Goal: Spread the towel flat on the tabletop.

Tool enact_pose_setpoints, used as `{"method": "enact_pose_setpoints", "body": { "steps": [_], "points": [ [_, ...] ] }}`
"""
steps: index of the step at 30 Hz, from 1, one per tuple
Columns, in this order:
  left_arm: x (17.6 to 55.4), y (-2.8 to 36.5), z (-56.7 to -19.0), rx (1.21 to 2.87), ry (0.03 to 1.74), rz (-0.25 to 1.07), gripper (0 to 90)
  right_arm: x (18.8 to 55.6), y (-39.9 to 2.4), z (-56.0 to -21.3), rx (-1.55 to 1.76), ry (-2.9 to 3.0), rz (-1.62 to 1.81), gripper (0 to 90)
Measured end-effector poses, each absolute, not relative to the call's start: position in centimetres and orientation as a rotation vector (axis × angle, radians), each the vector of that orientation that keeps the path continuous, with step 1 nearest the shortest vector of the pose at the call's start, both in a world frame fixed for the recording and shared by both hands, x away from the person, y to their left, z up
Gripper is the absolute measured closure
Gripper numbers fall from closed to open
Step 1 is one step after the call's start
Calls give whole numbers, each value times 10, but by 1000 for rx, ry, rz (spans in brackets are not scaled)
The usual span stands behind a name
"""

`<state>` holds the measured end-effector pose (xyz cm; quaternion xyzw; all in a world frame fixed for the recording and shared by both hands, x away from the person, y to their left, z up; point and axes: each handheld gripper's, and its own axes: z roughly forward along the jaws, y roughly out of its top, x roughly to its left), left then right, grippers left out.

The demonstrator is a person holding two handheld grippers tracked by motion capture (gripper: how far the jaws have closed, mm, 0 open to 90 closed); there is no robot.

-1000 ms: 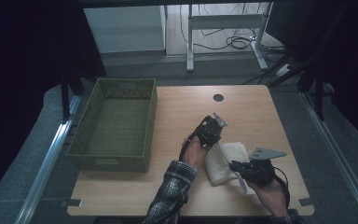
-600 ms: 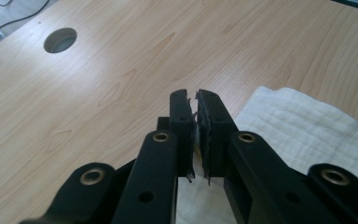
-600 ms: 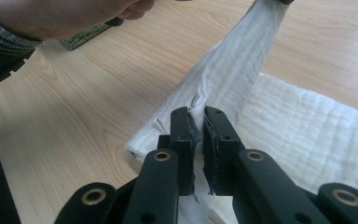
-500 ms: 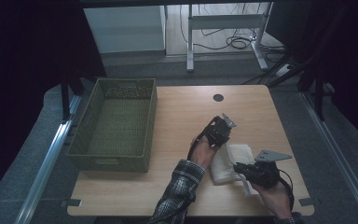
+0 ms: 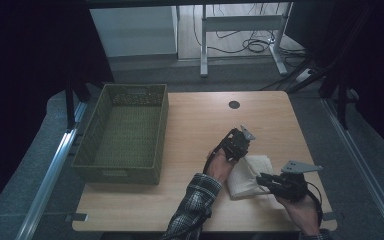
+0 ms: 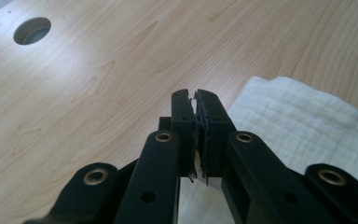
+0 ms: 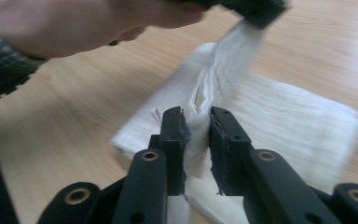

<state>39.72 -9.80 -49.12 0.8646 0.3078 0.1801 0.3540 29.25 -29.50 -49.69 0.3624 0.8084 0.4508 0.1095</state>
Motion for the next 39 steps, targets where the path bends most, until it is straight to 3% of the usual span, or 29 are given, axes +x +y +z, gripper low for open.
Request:
{"method": "enact_pose_setpoints", "body": {
  "steps": [16,23,26,39],
  "points": [
    [393,-103,-493,2223,754,439,858,314,-331,-522,1247,2265,1098,700],
    [388,-105,-491,2198,739,493,593,317,-331,-528,1245,2282,1052,692],
    [384,-101,-487,2195,723,491,542,317,-330,-530,1239,2289,1022,692],
    [346,-86,-509,2238,672,297,567,314,-309,-541,1184,2350,990,698]
  ]
}}
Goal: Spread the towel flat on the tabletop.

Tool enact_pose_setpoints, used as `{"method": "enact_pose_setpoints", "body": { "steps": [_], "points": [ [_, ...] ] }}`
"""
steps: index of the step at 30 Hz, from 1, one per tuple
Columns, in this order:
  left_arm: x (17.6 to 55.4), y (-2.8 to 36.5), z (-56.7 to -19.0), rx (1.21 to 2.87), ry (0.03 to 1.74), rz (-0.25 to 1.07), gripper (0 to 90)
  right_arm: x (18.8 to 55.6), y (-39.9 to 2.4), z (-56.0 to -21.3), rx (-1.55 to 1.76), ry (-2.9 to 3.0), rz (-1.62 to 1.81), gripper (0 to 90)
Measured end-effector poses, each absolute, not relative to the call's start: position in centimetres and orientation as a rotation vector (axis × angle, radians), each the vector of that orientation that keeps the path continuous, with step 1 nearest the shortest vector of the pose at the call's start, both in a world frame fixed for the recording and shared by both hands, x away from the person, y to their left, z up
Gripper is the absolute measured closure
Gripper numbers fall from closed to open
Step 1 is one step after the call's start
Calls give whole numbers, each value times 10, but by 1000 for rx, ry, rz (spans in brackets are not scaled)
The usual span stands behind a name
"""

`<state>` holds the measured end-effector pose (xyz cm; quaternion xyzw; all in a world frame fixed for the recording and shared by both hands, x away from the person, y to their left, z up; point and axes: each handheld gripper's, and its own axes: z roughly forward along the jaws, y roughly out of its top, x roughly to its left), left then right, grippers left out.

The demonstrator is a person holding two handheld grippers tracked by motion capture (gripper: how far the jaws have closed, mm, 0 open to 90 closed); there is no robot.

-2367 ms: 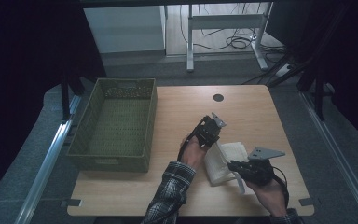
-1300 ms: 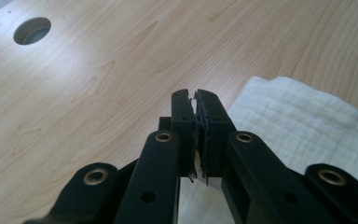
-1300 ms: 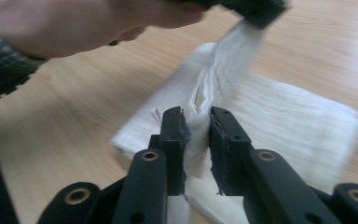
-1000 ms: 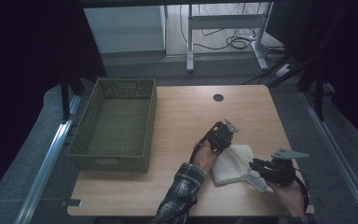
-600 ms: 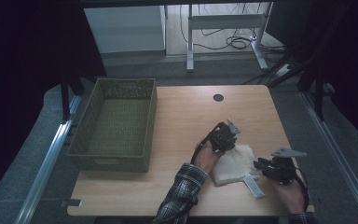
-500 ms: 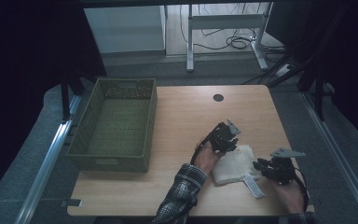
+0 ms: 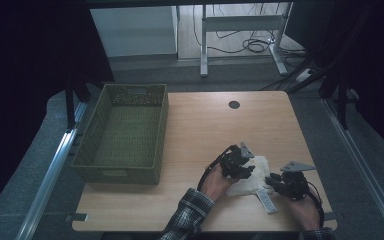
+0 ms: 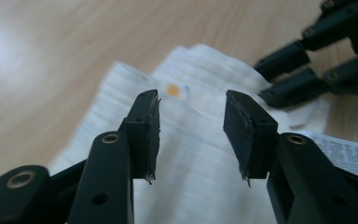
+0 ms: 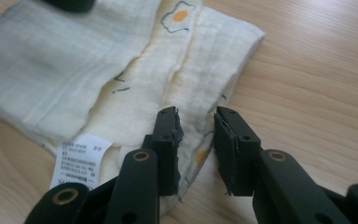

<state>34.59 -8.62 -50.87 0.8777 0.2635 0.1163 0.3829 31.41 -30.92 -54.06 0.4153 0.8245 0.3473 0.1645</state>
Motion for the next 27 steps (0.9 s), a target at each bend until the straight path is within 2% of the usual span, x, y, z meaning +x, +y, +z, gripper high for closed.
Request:
{"method": "enact_pose_setpoints", "body": {
  "steps": [5,9,11,14,15,27],
  "points": [
    [345,-75,-521,2245,729,247,607,313,-290,-542,1134,2394,1009,697],
    [346,-75,-534,2319,728,251,643,313,-282,-539,1122,2405,1029,684],
    [346,-76,-539,2327,713,258,707,314,-285,-537,1130,2385,1027,680],
    [346,-77,-539,2315,720,249,866,318,-290,-538,1152,2376,1005,675],
    [345,-78,-539,2319,717,258,884,319,-291,-539,1152,2379,1004,675],
    [339,-79,-514,2181,667,216,899,319,-287,-543,1147,2378,1023,681]
  ]
}}
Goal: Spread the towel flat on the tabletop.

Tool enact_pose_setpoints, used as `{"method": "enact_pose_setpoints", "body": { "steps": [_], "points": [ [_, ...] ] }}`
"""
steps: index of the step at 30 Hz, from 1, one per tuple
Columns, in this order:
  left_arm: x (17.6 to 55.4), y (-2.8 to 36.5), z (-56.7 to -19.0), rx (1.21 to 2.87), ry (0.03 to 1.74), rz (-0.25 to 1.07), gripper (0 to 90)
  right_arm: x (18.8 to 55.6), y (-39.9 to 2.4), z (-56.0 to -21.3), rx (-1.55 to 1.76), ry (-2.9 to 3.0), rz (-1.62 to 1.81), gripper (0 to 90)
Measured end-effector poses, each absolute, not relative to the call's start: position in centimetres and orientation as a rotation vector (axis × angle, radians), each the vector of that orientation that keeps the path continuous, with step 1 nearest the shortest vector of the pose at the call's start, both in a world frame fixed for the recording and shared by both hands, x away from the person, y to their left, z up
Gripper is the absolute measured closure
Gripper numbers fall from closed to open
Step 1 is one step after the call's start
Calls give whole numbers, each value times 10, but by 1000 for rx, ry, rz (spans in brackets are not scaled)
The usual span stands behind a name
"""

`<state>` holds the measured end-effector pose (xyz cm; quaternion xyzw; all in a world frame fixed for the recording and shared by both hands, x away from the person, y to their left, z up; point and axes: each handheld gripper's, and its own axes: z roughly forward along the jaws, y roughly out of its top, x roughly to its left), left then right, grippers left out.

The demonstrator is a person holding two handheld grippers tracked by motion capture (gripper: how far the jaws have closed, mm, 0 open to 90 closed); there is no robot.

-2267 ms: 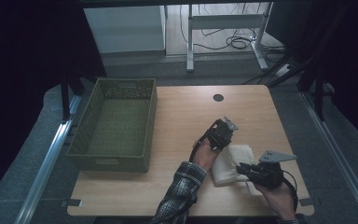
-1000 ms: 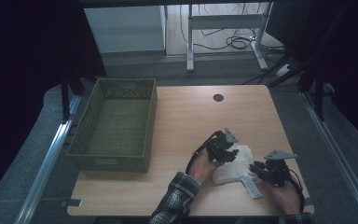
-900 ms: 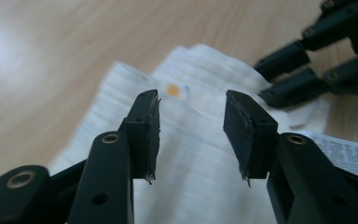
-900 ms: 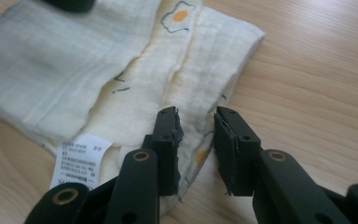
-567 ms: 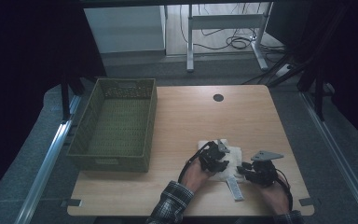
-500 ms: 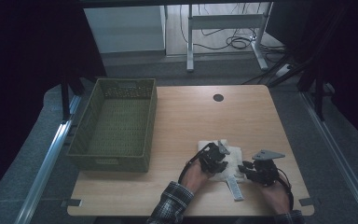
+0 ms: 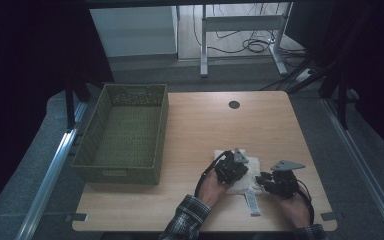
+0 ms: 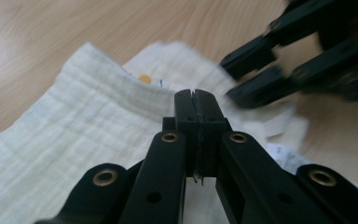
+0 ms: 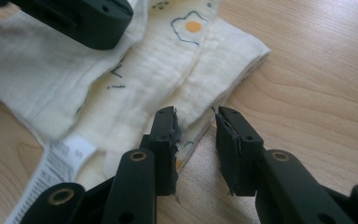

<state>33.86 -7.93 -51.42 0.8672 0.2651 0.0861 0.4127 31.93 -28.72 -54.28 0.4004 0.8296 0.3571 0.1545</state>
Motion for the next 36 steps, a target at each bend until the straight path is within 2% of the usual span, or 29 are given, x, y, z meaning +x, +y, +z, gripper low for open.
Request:
{"method": "enact_pose_setpoints", "body": {
  "steps": [6,9,19,24,29,33,36],
  "points": [
    [335,-92,-508,2135,612,197,899,319,-288,-543,1143,2377,1025,680],
    [334,-91,-508,2090,593,143,899,319,-288,-543,1144,2379,1030,680],
    [339,-99,-536,2252,612,172,867,318,-305,-535,1190,2332,1032,643],
    [333,-96,-523,2208,601,225,620,316,-312,-531,1200,2303,1048,592],
    [328,-64,-504,2146,671,344,390,311,-324,-530,1223,2270,1039,504],
    [327,-26,-509,2086,797,353,290,306,-334,-532,1251,2244,1044,460],
    [324,-3,-519,2063,867,356,251,302,-335,-531,1250,2239,1048,455]
  ]
}}
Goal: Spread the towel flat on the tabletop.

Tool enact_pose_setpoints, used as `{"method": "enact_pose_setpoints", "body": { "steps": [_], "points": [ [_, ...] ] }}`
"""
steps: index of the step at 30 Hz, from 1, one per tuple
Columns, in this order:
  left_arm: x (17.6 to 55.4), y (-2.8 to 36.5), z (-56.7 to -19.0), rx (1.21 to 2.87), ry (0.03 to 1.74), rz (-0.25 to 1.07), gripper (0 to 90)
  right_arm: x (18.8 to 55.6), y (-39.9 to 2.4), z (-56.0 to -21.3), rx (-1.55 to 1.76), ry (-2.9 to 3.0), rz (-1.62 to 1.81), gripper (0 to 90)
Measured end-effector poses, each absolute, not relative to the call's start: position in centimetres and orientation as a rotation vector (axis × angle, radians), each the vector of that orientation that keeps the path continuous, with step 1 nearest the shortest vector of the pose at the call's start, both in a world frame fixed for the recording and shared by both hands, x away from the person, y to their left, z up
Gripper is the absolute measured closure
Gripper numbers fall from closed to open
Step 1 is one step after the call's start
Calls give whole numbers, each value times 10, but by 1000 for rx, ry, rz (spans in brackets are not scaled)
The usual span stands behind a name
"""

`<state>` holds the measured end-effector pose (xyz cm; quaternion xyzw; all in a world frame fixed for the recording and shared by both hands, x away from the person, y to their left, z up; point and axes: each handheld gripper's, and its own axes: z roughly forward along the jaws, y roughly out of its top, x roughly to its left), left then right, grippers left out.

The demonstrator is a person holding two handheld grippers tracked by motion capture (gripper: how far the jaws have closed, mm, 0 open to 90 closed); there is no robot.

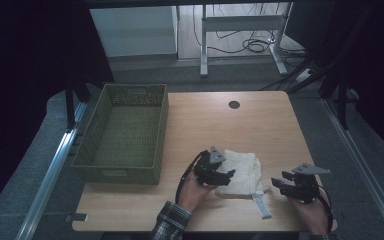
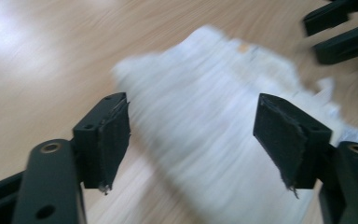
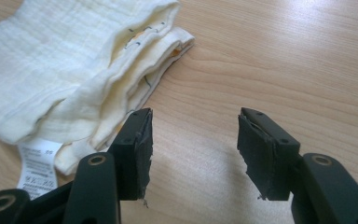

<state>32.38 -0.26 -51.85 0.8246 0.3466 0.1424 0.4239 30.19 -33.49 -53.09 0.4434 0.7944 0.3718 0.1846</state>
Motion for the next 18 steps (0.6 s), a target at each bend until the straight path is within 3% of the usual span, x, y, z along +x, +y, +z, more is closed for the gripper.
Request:
{"method": "enact_pose_setpoints", "body": {
  "steps": [5,11,15,18],
  "points": [
    [316,11,-526,2027,879,321,249,299,-323,-523,1220,2267,1140,583],
    [316,-11,-539,2122,850,353,248,312,-294,-521,1182,2346,1192,601],
    [320,-17,-552,2183,875,387,249,320,-282,-528,1189,2413,1107,831],
    [320,-16,-557,2167,898,369,248,310,-277,-512,1149,2417,1173,851]
  ]
}}
